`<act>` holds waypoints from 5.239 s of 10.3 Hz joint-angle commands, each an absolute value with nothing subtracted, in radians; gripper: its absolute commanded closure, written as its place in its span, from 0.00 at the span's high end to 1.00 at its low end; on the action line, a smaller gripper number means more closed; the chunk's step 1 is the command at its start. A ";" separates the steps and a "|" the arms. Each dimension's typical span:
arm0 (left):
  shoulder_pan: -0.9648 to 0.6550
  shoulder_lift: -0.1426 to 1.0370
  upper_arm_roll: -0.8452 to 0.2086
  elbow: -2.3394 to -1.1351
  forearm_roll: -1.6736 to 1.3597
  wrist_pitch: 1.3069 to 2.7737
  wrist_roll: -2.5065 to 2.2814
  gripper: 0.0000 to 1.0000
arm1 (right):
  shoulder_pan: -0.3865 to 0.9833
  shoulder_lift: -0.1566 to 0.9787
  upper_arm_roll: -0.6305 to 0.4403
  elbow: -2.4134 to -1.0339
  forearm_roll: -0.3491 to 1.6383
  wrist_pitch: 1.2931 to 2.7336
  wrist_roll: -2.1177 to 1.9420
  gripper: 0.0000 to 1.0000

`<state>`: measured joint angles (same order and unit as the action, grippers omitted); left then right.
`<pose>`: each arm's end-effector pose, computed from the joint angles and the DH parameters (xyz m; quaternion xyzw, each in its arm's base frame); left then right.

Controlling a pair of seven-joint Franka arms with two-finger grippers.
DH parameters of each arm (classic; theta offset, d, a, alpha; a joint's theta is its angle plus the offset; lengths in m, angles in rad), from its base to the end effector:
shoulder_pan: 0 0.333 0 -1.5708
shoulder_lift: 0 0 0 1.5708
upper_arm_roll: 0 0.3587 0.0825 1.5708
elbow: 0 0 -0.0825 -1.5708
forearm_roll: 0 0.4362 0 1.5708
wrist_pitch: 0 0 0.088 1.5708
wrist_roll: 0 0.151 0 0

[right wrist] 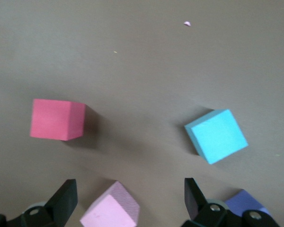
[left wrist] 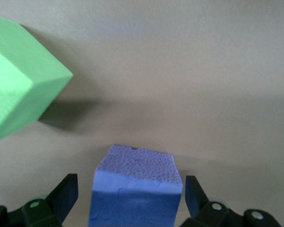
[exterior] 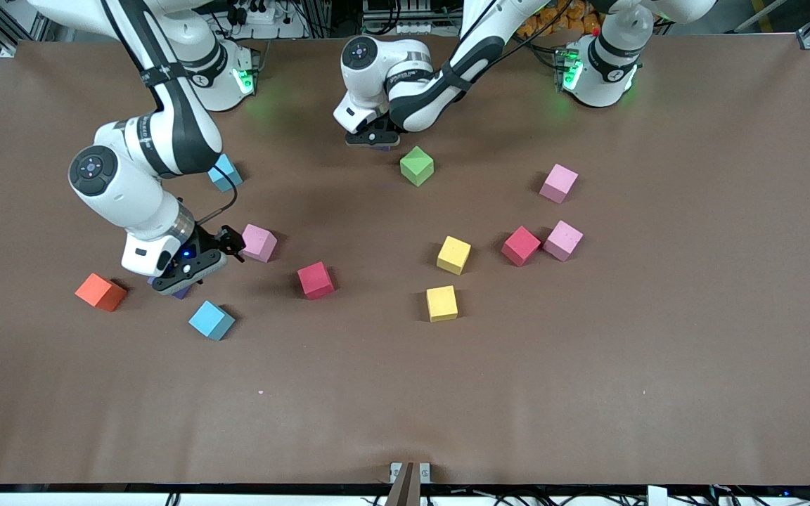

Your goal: Form number 2 with 11 blocks

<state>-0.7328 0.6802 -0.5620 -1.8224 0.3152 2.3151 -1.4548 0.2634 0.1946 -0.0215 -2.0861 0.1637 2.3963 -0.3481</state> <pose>0.2161 -0.6603 0.1558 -0.9976 -0.0130 0.0661 0.0174 0.6199 0.1594 0.3078 -0.9685 -0.2353 -0.0606 0.0536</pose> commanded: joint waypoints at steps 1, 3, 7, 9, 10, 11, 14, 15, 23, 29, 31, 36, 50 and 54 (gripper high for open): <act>-0.729 0.595 -0.560 -1.796 0.322 2.217 -1.566 1.00 | 0.291 0.250 -0.018 -2.044 0.222 2.404 -0.330 1.00; -0.684 0.536 -0.561 -1.796 0.279 2.155 -1.600 1.00 | 0.330 0.329 -0.018 -1.959 0.221 2.404 -0.223 1.00; -0.499 0.474 -0.568 -1.919 0.163 2.193 -1.748 1.00 | 0.360 0.408 -0.012 -1.924 0.225 2.463 -0.201 1.00; -0.480 0.469 -0.571 -2.014 0.160 2.334 -1.825 1.00 | 0.385 0.426 0.006 -1.922 0.241 2.482 -0.109 1.00; -0.483 0.469 -0.571 -2.049 0.163 2.395 -1.854 1.00 | 0.394 0.434 0.006 -1.922 0.242 2.502 -0.104 1.00; -0.492 0.475 -0.571 -2.057 0.166 2.416 -1.874 1.00 | 0.403 0.460 0.006 -1.924 0.244 2.535 -0.101 1.00; -0.512 0.495 -0.569 -2.103 0.175 2.437 -1.887 1.00 | 0.439 0.511 0.006 -1.925 0.244 2.597 -0.071 1.00; -0.514 0.495 -0.569 -2.108 0.175 2.442 -1.887 1.00 | 0.439 0.512 0.006 -1.930 0.244 2.605 -0.071 1.00; -0.495 0.511 -0.558 -2.101 0.192 2.467 -2.056 0.00 | 0.472 0.563 0.002 -1.931 0.242 2.672 -0.075 1.00; -0.497 0.488 -0.621 -2.126 0.176 2.405 -2.578 0.00 | 0.474 0.509 -0.021 -1.918 0.241 2.527 -0.072 1.00; -0.494 0.479 -0.655 -2.120 0.176 2.410 -2.664 0.00 | 0.476 0.491 -0.026 -1.933 0.241 2.484 -0.072 1.00; -0.505 0.488 -0.686 -2.121 0.176 2.471 -2.801 0.00 | 0.569 0.586 -0.081 -1.939 0.241 2.683 -0.040 1.00; -0.532 0.554 -0.681 -2.123 0.187 2.554 -2.821 0.80 | 0.577 0.485 -0.114 -1.954 0.236 2.548 0.011 0.43; -0.531 0.506 -0.683 -2.115 0.202 2.488 -2.870 1.00 | 0.543 0.267 -0.115 -2.038 0.227 2.356 -0.148 0.43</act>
<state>-0.5303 0.5543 -0.6777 -2.1132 0.1849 2.5302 -2.7471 0.5629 0.3735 -0.1177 -1.9351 0.2289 2.3675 -0.0649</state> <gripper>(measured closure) 0.000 0.414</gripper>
